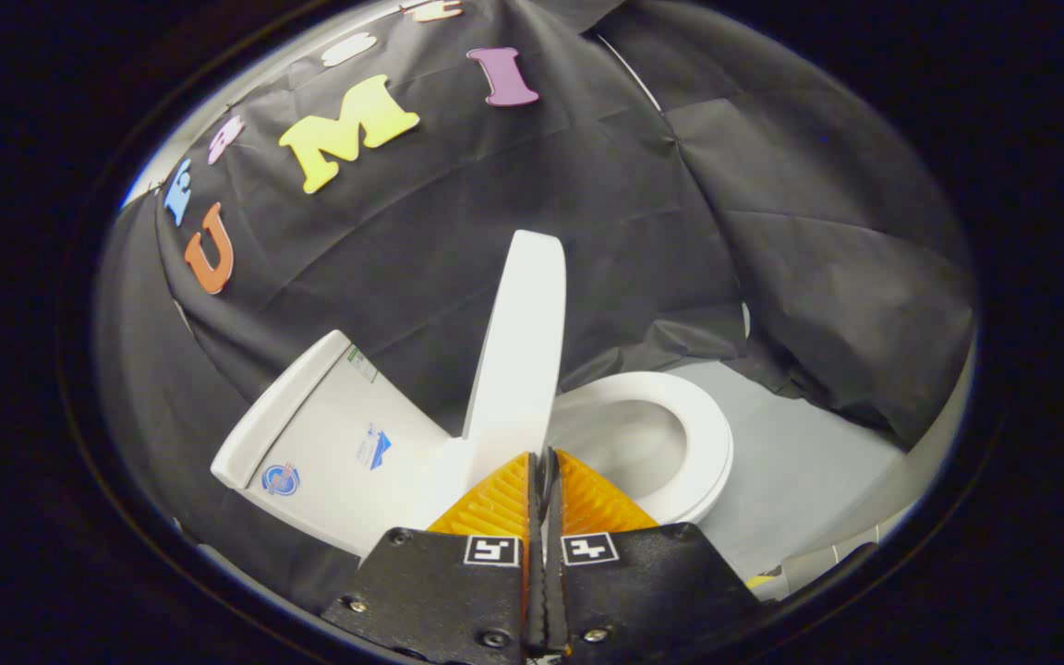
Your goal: Open the toilet lid.
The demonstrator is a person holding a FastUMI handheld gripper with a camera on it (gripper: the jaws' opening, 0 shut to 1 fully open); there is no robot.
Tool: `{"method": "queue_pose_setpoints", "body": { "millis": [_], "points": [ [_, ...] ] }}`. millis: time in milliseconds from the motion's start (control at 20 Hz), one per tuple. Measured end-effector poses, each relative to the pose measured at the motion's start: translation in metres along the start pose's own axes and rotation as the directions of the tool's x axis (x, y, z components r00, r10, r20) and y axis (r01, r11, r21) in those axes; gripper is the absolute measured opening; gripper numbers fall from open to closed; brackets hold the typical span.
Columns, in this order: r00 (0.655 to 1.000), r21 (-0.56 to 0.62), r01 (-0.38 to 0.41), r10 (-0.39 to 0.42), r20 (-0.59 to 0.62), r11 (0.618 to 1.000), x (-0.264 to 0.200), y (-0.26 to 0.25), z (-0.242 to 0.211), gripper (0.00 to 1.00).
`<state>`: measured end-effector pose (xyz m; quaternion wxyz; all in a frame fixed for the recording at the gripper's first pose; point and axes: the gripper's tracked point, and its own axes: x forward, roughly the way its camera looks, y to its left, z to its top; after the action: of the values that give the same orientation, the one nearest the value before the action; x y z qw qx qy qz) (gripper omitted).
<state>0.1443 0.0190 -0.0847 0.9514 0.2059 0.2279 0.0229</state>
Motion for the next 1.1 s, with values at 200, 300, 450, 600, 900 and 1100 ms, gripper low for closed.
{"method": "queue_pose_setpoints", "body": {
  "millis": [200, 300, 450, 600, 900, 1100],
  "points": [
    [1.0, -0.043, 0.002, -0.001, 0.016, 0.999, -0.004, 0.021, 0.002, 0.04],
    [1.0, -0.079, 0.01, -0.008, 0.025, 0.997, -0.005, 0.03, 0.003, 0.04],
    [0.999, -0.123, 0.019, -0.014, 0.038, 0.992, -0.008, 0.046, 0.003, 0.04],
    [0.998, -0.164, 0.026, -0.018, 0.052, 0.986, -0.012, 0.06, 0.002, 0.04],
    [0.998, -0.236, 0.042, -0.027, 0.065, 0.971, -0.013, 0.093, 0.001, 0.06],
    [0.996, -0.303, 0.063, -0.041, 0.079, 0.951, -0.011, 0.11, 0.001, 0.07]
  ]
}}
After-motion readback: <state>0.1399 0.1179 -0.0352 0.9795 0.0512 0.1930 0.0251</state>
